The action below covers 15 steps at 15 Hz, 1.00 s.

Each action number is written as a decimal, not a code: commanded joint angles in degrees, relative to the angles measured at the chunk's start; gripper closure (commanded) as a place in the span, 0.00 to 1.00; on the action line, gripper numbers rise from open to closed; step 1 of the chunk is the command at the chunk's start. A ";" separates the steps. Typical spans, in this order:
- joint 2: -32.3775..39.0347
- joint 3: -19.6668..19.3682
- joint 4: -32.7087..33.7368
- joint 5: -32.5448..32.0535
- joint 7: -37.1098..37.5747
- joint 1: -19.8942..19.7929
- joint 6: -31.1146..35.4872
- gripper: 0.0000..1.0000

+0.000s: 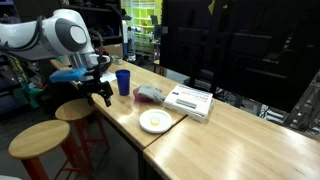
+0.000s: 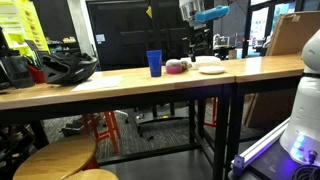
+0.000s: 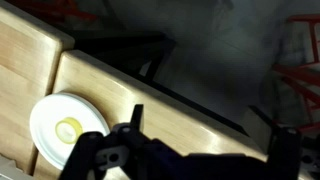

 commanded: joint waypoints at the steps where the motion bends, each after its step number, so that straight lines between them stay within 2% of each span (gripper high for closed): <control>1: 0.35 -1.48 0.10 -0.76 0.71 1.72 -0.09 0.00; 8: 1.12 -2.08 0.62 -0.54 0.18 2.03 1.93 0.00; 15: 3.13 -2.39 2.53 -2.08 5.95 -0.12 10.84 0.00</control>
